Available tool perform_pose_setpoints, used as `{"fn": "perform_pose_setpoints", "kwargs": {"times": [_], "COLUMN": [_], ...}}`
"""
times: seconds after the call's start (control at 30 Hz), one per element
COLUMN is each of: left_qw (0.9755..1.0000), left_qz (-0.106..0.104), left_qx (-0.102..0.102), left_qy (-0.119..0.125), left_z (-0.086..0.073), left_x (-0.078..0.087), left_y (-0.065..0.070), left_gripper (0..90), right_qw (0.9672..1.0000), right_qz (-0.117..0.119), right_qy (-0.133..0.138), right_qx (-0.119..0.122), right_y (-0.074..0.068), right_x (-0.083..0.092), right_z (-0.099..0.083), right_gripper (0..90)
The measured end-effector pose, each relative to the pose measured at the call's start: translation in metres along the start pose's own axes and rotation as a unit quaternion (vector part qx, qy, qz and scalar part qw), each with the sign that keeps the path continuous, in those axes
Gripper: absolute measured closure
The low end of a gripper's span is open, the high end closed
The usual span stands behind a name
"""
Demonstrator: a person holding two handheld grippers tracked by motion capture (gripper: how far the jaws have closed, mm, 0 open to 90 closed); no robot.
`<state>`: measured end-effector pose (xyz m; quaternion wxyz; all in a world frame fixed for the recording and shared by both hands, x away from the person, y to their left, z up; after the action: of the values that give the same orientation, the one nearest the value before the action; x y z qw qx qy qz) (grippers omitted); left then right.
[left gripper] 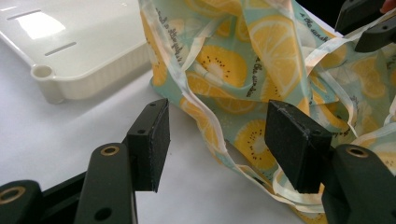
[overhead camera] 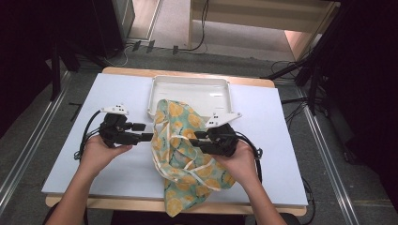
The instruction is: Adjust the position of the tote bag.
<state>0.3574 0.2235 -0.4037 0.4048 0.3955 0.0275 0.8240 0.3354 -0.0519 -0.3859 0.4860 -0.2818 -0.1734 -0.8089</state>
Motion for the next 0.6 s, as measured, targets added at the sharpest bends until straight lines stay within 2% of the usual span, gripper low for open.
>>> {"fn": "perform_pose_setpoints", "kwargs": {"times": [0.13, 0.3, 0.43, 0.6], "left_qw": [1.0, 1.0, 0.9999, 0.9999], "left_qz": [0.0, 0.003, -0.003, 0.003], "left_qx": [0.002, 0.002, 0.014, 0.014], "left_qy": [0.001, -0.002, 0.005, -0.004], "left_z": [0.0, 0.0, 0.003, 0.004], "left_x": [-0.002, -0.005, -0.01, -0.019], "left_y": [-0.001, -0.004, -0.007, -0.009], "left_gripper": [41.2, 41.3, 41.5, 41.6], "right_qw": [0.9999, 0.9999, 0.9999, 0.9999], "right_qz": [0.011, 0.007, 0.007, 0.005], "right_qy": [-0.012, -0.014, -0.011, -0.008], "right_qx": [0.001, -0.001, 0.002, 0.005], "right_y": [-0.001, -0.001, -0.003, -0.006], "right_x": [-0.003, 0.0, 0.004, 0.008], "right_z": [-0.004, -0.004, -0.002, -0.002], "right_gripper": [89.0, 90.0, 90.0, 90.0]}}
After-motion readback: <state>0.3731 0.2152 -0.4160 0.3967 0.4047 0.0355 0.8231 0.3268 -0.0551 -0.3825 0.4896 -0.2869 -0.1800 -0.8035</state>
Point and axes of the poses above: each handheld gripper's, and its own axes: x roughly backward along the jaws, z roughly out of its top, y roughly to its right, the point moved 4 cm from there along -x, roughly forward along the jaws, and after that the axes turned 7 degrees about x, right-handed, at the moved point
